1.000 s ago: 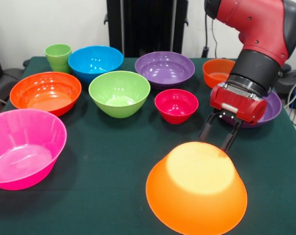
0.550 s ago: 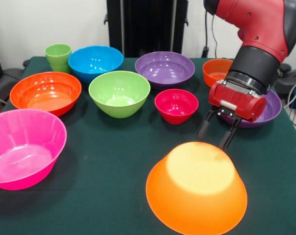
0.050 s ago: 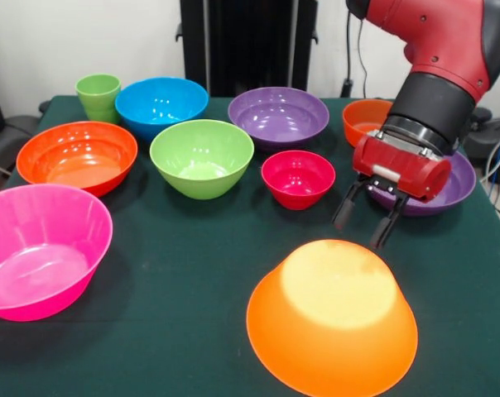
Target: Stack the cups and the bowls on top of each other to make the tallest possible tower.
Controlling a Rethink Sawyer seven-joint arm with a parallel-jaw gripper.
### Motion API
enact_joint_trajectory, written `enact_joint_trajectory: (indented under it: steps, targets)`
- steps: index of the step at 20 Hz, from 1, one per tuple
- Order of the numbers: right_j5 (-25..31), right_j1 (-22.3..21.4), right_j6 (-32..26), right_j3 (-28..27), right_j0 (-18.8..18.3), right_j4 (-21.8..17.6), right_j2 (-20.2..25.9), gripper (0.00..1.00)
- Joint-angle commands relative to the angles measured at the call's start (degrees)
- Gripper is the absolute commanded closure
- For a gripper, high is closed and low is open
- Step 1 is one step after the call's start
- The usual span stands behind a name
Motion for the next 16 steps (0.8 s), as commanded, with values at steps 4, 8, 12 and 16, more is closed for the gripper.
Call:
enact_joint_trajectory:
  steps: [4,8,12,16]
  targets:
    - [15.5,6.5,13.6,-7.6,2.7,5.3,-1.5,0.0]
    - [17.6,8.1,15.3,-9.3,3.0,6.1,-3.4,0.0]
    - [20.3,9.1,17.2,-10.6,3.4,6.7,-5.1,0.0]
    - [21.2,10.4,19.2,-12.3,3.6,7.1,-6.3,0.0]
